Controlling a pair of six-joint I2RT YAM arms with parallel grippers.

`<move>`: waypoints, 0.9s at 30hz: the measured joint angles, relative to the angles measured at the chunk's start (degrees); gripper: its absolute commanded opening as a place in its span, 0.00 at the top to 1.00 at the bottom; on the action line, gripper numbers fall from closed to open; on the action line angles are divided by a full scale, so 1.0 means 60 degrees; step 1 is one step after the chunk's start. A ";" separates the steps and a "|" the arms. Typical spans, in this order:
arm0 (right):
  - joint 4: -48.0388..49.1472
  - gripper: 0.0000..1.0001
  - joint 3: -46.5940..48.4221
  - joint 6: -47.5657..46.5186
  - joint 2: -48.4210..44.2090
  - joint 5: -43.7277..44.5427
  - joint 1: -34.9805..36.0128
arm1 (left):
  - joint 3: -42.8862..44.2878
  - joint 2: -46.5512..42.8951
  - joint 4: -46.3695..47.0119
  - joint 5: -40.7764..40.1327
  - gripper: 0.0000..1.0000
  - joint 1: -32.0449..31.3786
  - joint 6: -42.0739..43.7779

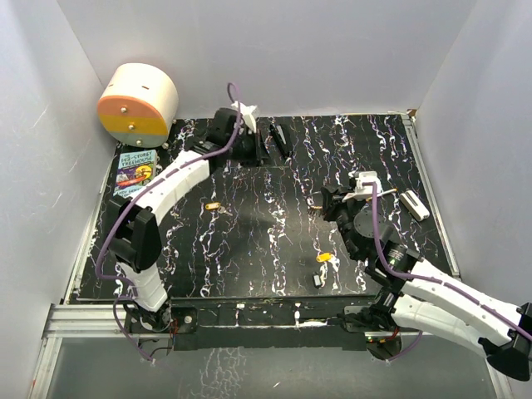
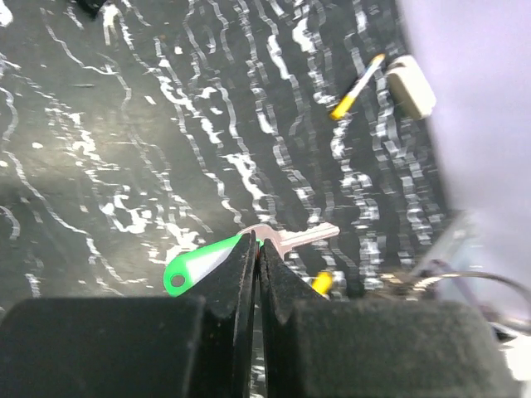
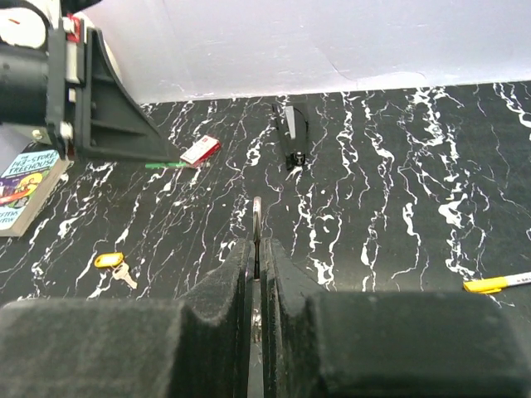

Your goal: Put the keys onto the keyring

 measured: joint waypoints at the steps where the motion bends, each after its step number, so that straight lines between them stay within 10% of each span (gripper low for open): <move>1: 0.0036 0.92 0.0000 -0.0058 0.0047 -0.0098 0.0000 | 0.0226 0.0011 -0.0117 0.0415 1.00 0.0197 -0.0433; 14: 0.2608 0.92 -0.0331 -0.1060 0.0594 -0.1151 0.0000 | -0.0685 0.0073 0.2007 0.4783 1.00 0.0889 -0.7107; 27: 0.6838 0.92 -0.1800 -0.1909 0.2503 -0.1902 0.0000 | -0.0816 -0.0219 0.3770 0.5362 1.00 0.0882 -1.0120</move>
